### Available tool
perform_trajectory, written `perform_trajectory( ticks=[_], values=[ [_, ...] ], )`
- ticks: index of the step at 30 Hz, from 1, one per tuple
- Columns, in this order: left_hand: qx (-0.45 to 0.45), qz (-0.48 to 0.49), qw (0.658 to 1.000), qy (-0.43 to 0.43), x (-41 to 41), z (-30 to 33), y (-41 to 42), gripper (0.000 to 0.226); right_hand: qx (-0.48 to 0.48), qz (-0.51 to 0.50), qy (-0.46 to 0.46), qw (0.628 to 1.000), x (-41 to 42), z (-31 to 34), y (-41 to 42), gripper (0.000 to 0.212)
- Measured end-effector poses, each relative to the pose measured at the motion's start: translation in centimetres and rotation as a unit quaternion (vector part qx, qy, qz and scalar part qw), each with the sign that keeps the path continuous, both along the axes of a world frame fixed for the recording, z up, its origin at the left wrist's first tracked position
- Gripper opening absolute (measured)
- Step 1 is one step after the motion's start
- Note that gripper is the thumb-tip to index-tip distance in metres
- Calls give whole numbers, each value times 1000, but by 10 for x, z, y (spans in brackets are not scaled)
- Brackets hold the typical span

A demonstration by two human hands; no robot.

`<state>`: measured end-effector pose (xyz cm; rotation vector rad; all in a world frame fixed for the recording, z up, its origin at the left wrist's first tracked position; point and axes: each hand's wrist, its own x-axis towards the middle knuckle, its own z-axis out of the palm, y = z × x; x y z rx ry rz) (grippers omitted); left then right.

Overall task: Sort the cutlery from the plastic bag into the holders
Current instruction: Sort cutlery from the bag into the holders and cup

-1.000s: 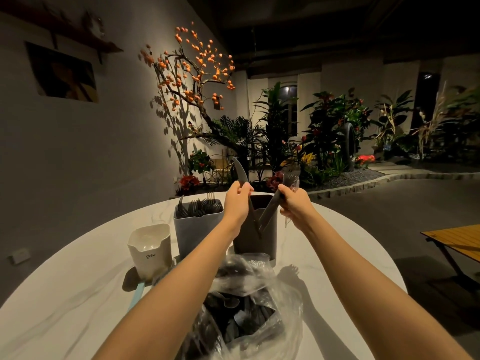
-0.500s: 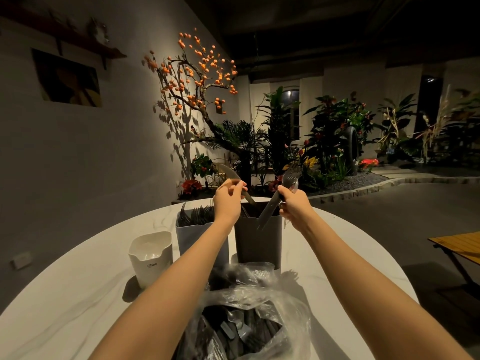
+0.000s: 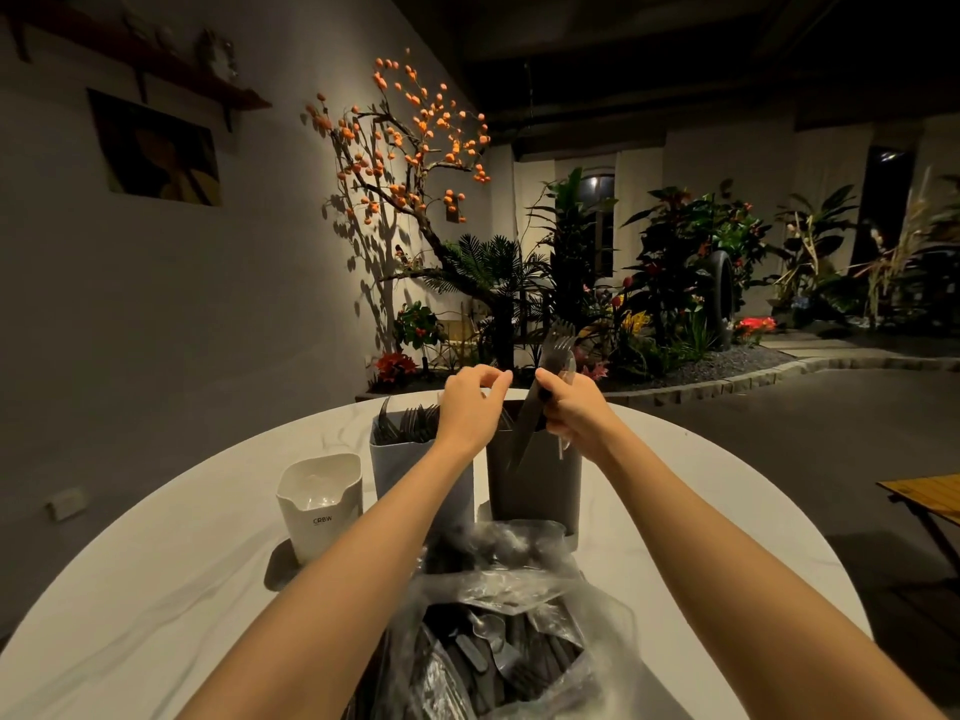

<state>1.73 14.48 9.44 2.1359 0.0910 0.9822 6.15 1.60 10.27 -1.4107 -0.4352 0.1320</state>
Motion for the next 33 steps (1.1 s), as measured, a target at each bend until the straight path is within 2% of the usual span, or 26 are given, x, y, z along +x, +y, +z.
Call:
perform_trajectory(
  ticks=[3,9,12,15,20,25,27,33],
  values=[
    [1,-55,998,31,-9,2,-2,33,-22,38,-32,999,-5,1,6,30],
    [17,-106,992,72,-24,1,8,29,-31,56,-62,996,-15,3,19,34],
    [35,-111,988,103,-31,5,18,33,-37,58,-72,995,-21,3,27,33],
    [38,-121,982,139,-40,8,26,26,-47,64,-68,995,-23,2,37,29],
    [40,-104,981,158,-50,9,39,24,-64,87,-73,991,-28,1,52,29],
    [-15,-50,990,130,-52,10,53,29,-35,104,-70,992,-32,6,64,24],
    [-64,-38,991,114,-50,10,60,26,-28,87,-69,993,-33,8,66,25],
    [-181,22,983,10,-43,11,71,19,4,50,-41,998,-29,4,71,25]
  ],
)
